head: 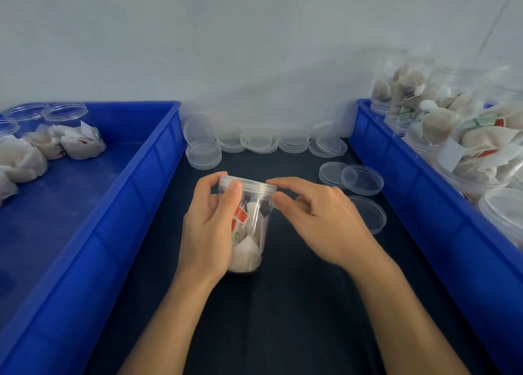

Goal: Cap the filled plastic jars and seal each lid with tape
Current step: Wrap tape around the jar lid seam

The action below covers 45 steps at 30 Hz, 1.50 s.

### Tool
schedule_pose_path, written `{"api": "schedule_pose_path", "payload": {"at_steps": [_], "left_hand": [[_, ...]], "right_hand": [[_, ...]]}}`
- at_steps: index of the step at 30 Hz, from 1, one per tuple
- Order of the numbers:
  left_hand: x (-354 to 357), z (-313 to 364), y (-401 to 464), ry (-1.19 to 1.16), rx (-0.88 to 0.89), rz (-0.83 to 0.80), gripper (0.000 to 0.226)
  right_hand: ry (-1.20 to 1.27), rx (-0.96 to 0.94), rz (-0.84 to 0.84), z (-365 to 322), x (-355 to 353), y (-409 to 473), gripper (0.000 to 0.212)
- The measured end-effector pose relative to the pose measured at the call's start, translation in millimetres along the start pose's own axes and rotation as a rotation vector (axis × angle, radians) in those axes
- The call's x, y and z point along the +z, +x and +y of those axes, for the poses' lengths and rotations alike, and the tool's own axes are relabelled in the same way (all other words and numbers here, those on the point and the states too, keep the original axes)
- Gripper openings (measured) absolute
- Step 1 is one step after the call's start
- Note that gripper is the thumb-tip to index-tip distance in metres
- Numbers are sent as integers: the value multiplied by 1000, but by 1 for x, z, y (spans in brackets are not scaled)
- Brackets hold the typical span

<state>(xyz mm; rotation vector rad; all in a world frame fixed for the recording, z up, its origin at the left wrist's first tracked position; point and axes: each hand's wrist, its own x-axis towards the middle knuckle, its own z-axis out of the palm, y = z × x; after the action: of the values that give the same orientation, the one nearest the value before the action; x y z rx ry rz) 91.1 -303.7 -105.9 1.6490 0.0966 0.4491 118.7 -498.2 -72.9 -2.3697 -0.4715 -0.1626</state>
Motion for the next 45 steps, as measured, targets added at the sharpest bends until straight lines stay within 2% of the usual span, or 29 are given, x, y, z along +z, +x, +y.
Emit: {"api": "schedule_pose_path", "payload": {"at_steps": [4,8,13,15,17,21,22,28,31,35,45], "left_hand": [[0,2,0,-31,-6,-14,47],[-2,0,1,-74,-30,-51,37],[-2,0,2,-96,-89,-125,42],[0,2,-1,2,-53,-87,45],[1,4,-3,170,30,25,44],[0,12,-6,323,145,239,29],[0,14,-8,349,146,231,28],[-3,21,-11,581,56,40,51],[-1,18,-10,445,2,-18,55],[-3,15,-8,297,-30,-13,53],[-12,14,-3,123,-79,-33,60]], "right_hand": [[-14,4,11,-2,0,0,32],[1,12,30,-1,1,0,26],[2,43,-81,-6,-3,-3,46],[31,46,-66,-8,-3,-4,47],[37,43,-40,-9,-4,-4,43],[-48,4,12,-13,-2,-8,46],[-71,0,18,-15,-1,-8,48],[-169,-18,53,-26,1,-12,52],[-134,1,1,-25,1,-12,45],[-91,34,-89,-17,-2,-10,44],[-156,-10,-69,-9,0,-5,36]]}}
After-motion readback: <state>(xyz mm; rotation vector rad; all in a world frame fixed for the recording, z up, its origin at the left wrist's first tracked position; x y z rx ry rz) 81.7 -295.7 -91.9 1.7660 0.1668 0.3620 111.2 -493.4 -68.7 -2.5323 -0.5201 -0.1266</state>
